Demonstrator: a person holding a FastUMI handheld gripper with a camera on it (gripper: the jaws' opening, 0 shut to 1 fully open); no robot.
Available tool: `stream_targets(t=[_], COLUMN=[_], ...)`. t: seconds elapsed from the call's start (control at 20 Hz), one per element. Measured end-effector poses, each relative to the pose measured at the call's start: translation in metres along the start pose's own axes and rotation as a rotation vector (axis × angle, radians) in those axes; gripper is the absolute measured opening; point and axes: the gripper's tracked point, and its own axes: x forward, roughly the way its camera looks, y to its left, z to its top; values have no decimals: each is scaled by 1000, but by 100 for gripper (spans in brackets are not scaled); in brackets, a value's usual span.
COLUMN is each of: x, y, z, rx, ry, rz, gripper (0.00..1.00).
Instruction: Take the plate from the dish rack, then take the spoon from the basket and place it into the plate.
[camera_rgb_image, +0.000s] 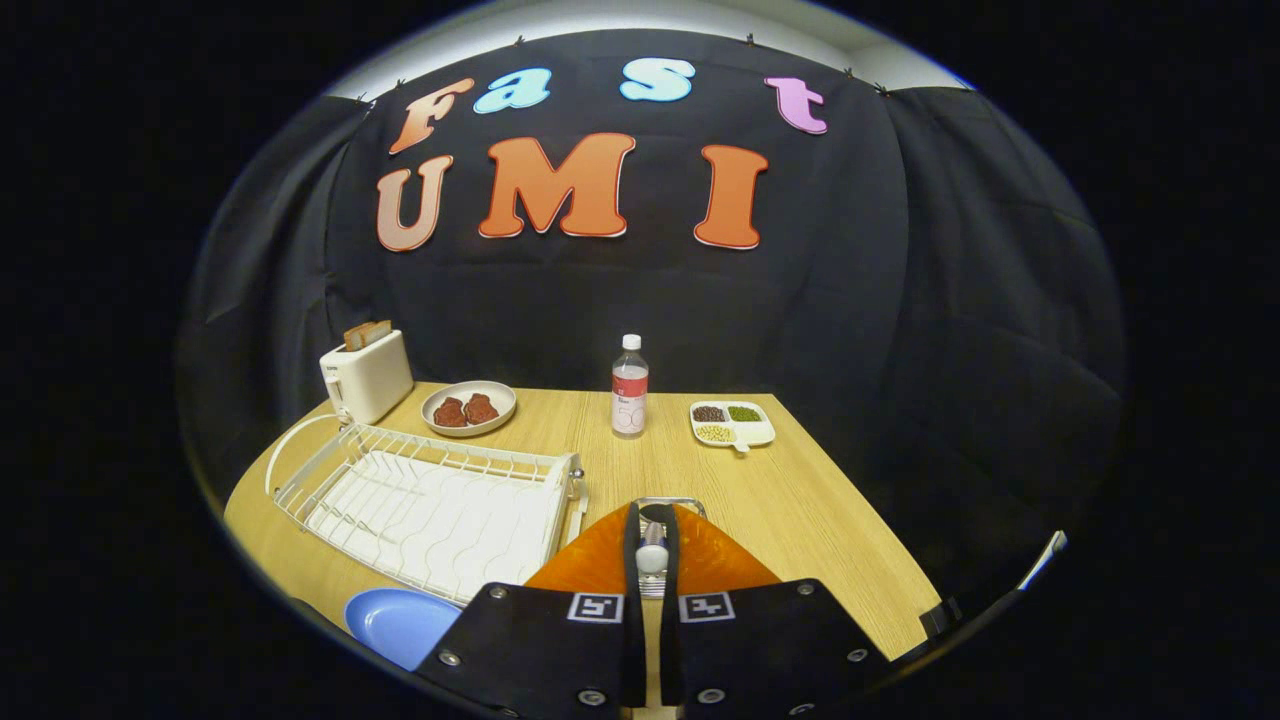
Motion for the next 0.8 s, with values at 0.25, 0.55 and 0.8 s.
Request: stream_targets(t=[0.25,0.55,0.8], x=[-38,-86,-124], y=[17,43,79], z=[17,18,9], rx=[5,16,10], ry=[-30,-44,-50], rz=[12,33,77], gripper=[6,6,6])
